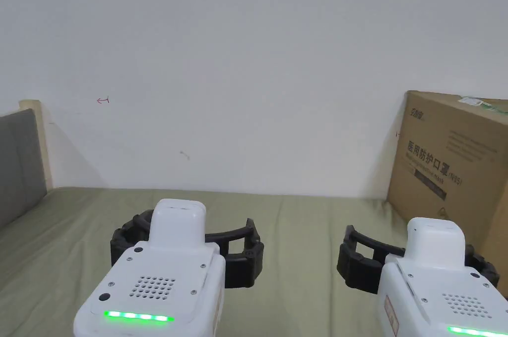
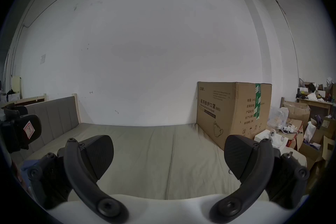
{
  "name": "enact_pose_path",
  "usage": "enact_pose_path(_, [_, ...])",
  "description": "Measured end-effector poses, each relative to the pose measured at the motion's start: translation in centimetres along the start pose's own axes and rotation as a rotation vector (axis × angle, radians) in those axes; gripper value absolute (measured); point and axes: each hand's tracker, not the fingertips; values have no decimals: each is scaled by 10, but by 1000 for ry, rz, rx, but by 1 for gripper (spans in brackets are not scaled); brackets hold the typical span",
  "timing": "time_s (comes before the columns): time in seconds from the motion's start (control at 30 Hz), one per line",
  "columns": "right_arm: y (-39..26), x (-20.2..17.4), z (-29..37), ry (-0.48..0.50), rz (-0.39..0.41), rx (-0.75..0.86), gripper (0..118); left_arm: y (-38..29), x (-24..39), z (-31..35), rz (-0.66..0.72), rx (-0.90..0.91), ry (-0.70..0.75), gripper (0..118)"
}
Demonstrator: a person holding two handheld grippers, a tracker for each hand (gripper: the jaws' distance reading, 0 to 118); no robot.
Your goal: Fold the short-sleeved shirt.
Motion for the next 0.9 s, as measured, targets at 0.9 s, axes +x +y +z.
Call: enact_pose_path(0.9, [3, 0, 0, 6, 16, -15, 118, 4, -1, 0, -6, -6, -22, 118])
